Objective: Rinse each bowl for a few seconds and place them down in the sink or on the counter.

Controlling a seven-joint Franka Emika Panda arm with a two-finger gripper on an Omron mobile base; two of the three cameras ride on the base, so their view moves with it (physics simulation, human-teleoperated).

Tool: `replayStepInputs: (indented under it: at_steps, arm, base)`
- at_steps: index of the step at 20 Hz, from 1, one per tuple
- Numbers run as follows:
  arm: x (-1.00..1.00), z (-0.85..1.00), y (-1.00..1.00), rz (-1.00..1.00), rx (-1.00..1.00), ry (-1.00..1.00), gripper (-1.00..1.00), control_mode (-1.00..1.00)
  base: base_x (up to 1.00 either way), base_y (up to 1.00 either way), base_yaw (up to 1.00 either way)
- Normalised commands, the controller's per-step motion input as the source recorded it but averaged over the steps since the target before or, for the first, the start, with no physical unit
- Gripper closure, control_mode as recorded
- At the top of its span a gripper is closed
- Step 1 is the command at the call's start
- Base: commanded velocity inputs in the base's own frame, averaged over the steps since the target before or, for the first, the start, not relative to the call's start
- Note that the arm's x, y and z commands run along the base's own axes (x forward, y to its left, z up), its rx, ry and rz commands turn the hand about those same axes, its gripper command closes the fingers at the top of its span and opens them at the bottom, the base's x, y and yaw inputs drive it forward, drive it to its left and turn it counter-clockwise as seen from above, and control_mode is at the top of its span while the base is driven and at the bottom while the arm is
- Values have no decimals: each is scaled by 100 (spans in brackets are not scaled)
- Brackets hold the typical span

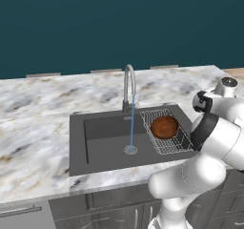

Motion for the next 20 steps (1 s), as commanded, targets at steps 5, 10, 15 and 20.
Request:
replayStepInputs:
  at_steps: [5,10,15,20]
  arm:
    - [0,2,-11,-40,0,-3,-100,-100]
    - [0,0,-9,-39,2,-5,-100,-100]
    - [0,0,-2,-33,5,-8,-100,-100]
    - [-2,0,-21,-21,9,-5,-100,-100]
  base:
    - [0,0,0]
    - [0,0,0]
    - [0,0,0]
    - [0,0,0]
